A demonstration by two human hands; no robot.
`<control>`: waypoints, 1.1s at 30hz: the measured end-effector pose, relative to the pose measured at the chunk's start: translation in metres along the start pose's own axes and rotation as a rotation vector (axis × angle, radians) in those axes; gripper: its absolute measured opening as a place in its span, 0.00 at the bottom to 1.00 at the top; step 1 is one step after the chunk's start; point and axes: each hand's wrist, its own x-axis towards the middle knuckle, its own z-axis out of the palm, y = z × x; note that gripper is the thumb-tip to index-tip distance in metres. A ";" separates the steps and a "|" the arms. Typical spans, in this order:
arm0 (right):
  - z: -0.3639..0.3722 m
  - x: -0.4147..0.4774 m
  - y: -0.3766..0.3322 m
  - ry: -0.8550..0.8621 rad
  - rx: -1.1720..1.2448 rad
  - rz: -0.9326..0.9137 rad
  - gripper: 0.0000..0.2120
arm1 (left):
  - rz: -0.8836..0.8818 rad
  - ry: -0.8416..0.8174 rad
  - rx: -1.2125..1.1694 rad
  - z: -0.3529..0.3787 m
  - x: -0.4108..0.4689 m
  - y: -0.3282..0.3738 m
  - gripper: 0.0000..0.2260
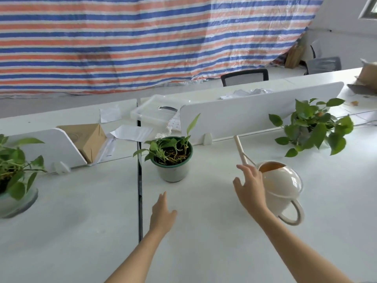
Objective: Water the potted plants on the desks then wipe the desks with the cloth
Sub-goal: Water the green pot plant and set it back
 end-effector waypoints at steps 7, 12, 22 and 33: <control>-0.051 -0.021 0.049 0.304 0.015 0.329 0.27 | 0.116 -0.122 0.414 0.037 -0.034 0.001 0.26; -0.053 -0.029 0.073 0.203 0.240 0.513 0.32 | 0.158 -0.205 0.621 0.060 -0.055 -0.018 0.27; -0.072 -0.024 0.082 -0.080 0.553 0.745 0.17 | 0.169 -0.200 0.671 0.066 -0.068 -0.035 0.36; -0.102 -0.064 0.091 0.006 0.788 0.840 0.18 | 0.530 -0.035 0.894 0.062 -0.085 -0.014 0.25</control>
